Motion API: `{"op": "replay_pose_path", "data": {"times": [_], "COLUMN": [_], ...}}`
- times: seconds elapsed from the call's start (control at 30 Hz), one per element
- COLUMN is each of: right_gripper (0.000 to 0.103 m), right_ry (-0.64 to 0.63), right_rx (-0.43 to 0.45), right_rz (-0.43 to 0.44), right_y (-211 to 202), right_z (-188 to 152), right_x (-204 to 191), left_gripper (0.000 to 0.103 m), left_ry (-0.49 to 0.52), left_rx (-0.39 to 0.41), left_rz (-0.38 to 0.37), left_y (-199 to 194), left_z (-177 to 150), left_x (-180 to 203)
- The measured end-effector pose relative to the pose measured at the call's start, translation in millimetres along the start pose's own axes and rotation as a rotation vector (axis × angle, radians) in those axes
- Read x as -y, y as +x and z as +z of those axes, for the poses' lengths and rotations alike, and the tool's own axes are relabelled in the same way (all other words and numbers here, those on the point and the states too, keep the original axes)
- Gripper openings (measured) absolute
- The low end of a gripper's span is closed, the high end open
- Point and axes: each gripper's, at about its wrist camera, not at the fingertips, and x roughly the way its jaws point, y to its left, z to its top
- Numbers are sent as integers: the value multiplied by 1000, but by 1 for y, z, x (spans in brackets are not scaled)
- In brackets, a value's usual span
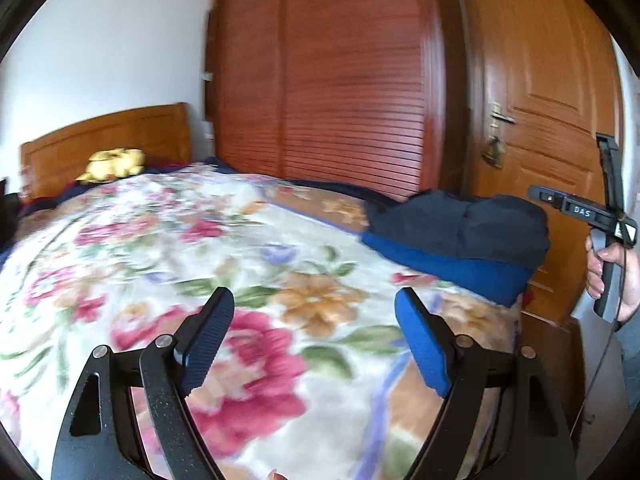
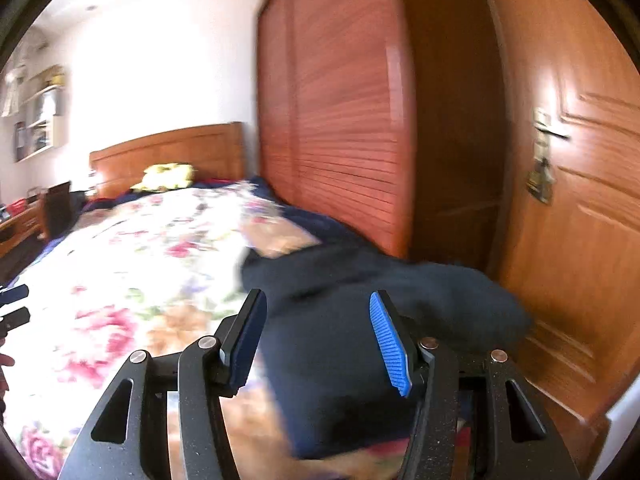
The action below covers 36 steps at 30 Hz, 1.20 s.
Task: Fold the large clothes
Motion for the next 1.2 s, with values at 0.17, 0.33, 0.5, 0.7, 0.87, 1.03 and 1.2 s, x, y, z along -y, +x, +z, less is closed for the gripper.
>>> {"op": "replay_pose_path", "data": {"times": [0.17,0.33,0.5,0.7,0.87,1.03,1.2], "right_gripper": [56,56,56,56,56,67,74], "right_ry": [-50,-97,-142,-189,-204,-221,-217], "right_rx": [23,16,-6,-34,-51,-68,-96], "right_rz": [164,313,416,511,559,569,539], "right_y": [-12,-12,-5,12,45,85,107], "right_z": [-2,-7,-9,-21,-33,-49,-60], "right_x": [-85,-160,-215,-274,-290,-316,-335], "left_gripper": [83,83,83,83,83,83,83], "left_ry": [-27,-33,-85,-126,-127,-182,-192], "left_rx": [-12,-16,-9,7,18,25,4], "left_rz": [117,226,305,408,518,550,595], "left_y": [-52,-88,-113,-124,-118,-111,-100], "left_z": [-23,-43,-60,-84,-98,-111,-123], "left_x": [-48,-85,-119,-151,-172,-197,-212]}}
